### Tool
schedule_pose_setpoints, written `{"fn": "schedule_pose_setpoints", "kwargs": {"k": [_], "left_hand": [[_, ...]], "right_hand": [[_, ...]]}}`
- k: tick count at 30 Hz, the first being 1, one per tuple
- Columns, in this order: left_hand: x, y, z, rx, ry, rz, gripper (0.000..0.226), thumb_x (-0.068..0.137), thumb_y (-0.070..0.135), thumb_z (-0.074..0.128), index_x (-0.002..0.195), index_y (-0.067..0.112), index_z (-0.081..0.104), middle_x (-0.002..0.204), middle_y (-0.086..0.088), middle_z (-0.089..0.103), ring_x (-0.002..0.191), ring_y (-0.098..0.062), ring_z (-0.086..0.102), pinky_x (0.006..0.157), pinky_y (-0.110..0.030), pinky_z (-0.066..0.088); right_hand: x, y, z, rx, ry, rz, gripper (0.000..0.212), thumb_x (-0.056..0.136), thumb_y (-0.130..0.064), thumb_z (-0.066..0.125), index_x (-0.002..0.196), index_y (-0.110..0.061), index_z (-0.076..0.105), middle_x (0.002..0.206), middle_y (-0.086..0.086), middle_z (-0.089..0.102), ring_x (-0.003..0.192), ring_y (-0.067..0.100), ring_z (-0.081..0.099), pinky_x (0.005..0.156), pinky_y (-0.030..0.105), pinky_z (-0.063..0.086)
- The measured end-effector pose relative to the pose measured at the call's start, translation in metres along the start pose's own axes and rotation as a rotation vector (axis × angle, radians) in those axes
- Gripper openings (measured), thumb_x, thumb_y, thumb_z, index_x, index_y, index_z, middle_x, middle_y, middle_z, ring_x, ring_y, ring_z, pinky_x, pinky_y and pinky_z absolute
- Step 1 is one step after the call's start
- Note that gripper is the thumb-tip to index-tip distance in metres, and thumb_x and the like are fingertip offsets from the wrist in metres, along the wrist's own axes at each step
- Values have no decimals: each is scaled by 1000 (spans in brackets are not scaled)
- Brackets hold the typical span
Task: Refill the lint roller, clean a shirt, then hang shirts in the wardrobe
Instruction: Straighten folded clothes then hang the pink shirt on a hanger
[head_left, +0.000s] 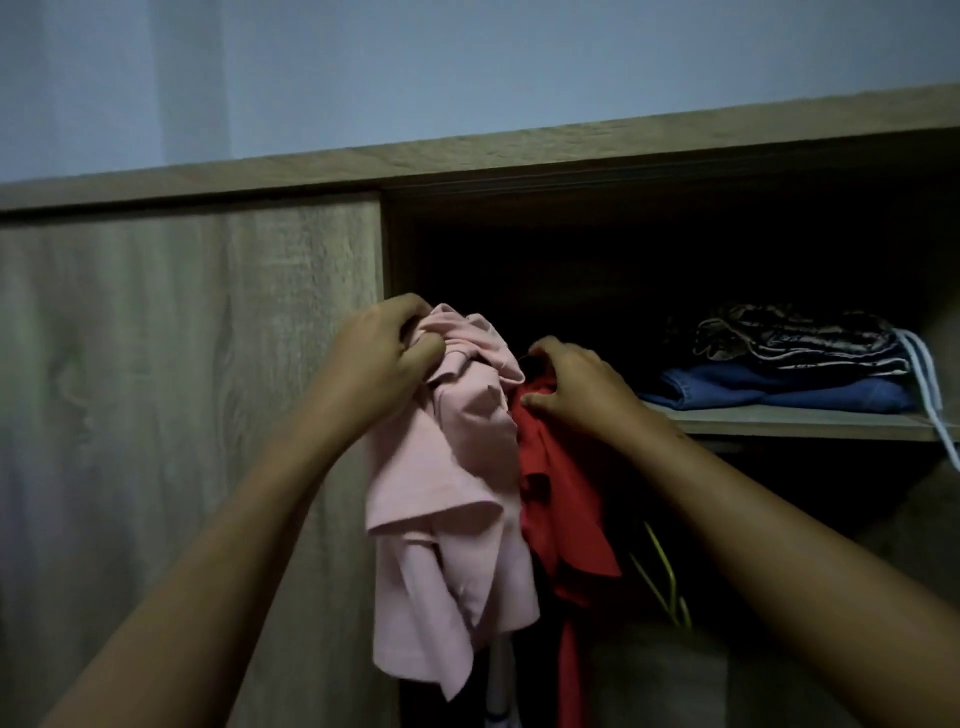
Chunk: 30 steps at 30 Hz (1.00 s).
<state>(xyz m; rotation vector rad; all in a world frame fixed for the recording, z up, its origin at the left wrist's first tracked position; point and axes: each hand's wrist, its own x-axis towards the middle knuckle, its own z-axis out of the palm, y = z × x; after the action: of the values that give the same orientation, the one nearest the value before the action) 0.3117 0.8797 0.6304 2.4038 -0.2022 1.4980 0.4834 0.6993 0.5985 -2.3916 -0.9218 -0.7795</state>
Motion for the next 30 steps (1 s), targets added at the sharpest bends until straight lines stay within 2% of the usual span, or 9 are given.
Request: {"fn": "schedule_pose_setpoints", "kwargs": {"k": [3, 6, 8, 10, 13, 18, 24, 27, 30], "left_hand": [[-10, -3, -15, -48, -63, 52, 37, 74, 37, 49, 93, 14, 72, 77, -1, 70, 71, -21, 63, 61, -31, 45], [-25, -5, -21, -103, -165, 64, 29, 74, 30, 56, 93, 16, 73, 76, 0, 70, 71, -22, 65, 65, -39, 52], [-37, -6, -22, -148, -237, 70, 25, 70, 22, 61, 91, 15, 74, 73, -2, 69, 67, -20, 63, 63, -38, 51], [-48, -11, -23, -192, -307, 52, 23, 67, 19, 64, 88, 15, 73, 73, -2, 69, 64, -17, 62, 62, -35, 51], [-60, -28, -21, -293, -379, -28, 17, 70, 22, 72, 85, 16, 70, 75, -6, 68, 69, -27, 67, 66, -44, 58], [-72, -42, -22, -479, -318, -134, 21, 83, 30, 82, 85, 11, 74, 79, -7, 75, 73, -16, 69, 75, -44, 57], [-69, -49, -20, -399, -96, -316, 29, 91, 41, 70, 100, 13, 69, 88, -7, 72, 75, -25, 70, 57, -38, 56], [-66, -39, -15, -554, -268, -559, 64, 78, 76, 55, 82, 13, 67, 72, -2, 64, 56, -20, 58, 52, -30, 47], [-63, -26, -5, -830, -516, -702, 68, 67, 86, 59, 70, 19, 59, 64, -9, 48, 59, -20, 41, 55, -28, 29]], "right_hand": [[2, -17, -2, 68, 34, -35, 84, 75, -45, 77, 145, -36, 30, 132, 11, 53, 121, 29, 54, 95, 44, 51], [-2, -43, -3, 107, -16, -118, 63, 85, -40, 67, 140, -47, 37, 124, 8, 54, 111, 27, 56, 86, 37, 50], [-4, -61, -3, 112, -18, -149, 15, 88, -42, 58, 102, -46, 60, 105, -1, 61, 94, 22, 61, 72, 29, 45], [-7, -74, -1, 192, -8, -147, 16, 88, -35, 58, 72, -35, 59, 86, -4, 64, 80, 18, 62, 63, 28, 44], [-11, -79, 7, 488, 65, -106, 11, 89, -20, 61, 87, -22, 71, 87, -3, 73, 85, 14, 68, 76, 32, 55], [-21, -83, 12, 856, 168, -83, 23, 91, -2, 58, 100, -12, 77, 98, 2, 77, 97, 15, 71, 85, 28, 56], [-44, -73, 2, 765, 262, -290, 28, 84, -1, 72, 112, -6, 74, 110, 2, 75, 106, 12, 70, 92, 28, 55], [-60, -67, -5, 792, 305, -332, 29, 81, 3, 75, 110, -2, 74, 110, 7, 74, 107, 16, 70, 93, 31, 55], [-77, -69, -1, 775, 258, -426, 27, 77, 4, 79, 104, -1, 75, 105, 7, 74, 102, 13, 71, 92, 28, 54]]}}
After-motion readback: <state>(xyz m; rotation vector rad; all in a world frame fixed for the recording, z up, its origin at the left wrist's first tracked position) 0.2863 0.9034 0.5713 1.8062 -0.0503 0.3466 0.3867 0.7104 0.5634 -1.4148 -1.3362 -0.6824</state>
